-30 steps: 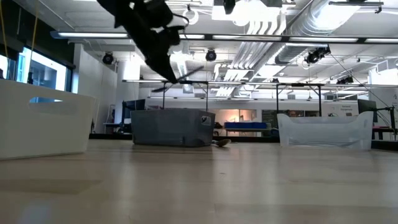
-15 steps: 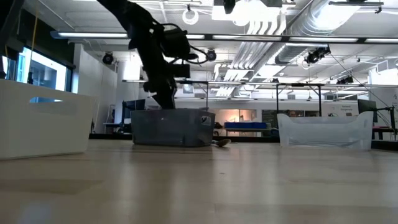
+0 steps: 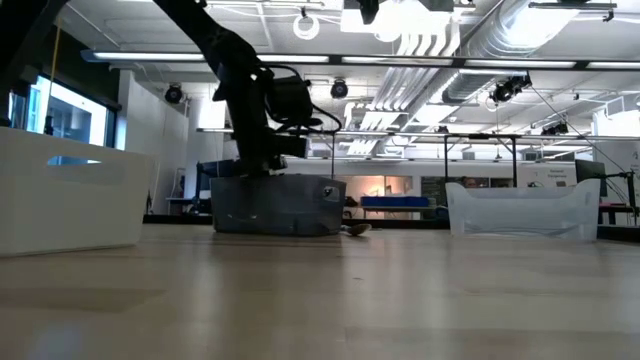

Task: Sort silverware by color (type)
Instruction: Put the bottom purple spoon into the black bin, then put the purple spoon into the black bin

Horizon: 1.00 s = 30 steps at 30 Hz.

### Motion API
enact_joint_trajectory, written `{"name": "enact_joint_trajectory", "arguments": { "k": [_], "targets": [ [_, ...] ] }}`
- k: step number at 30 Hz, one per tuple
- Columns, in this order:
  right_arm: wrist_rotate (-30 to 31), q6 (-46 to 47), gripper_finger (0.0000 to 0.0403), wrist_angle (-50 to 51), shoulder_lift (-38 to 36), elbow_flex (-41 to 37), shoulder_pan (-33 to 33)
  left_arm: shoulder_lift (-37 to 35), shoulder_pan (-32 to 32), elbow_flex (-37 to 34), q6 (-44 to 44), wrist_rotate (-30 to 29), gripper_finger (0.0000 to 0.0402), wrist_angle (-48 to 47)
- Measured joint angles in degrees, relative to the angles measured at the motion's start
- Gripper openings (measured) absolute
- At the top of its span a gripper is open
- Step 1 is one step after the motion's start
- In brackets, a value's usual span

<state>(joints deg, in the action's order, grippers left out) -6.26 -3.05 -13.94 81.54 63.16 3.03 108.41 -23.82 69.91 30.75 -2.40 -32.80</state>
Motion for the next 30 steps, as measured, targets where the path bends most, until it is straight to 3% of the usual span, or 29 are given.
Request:
{"name": "enact_joint_trajectory", "arguments": {
  "k": [23, 30],
  "targets": [
    [0.0, 0.6, 0.0000, 1.4, 0.0, 0.0, 0.0, 0.5, 0.6, 0.0, -0.6, -3.0, 0.0069, 1.2],
    [-0.1, 0.6, 0.0000, 1.4, 0.0, 0.0, 0.0, 0.2, 0.7, 0.0, -0.1, -2.8, 0.0105, 1.2]
  ]
}}
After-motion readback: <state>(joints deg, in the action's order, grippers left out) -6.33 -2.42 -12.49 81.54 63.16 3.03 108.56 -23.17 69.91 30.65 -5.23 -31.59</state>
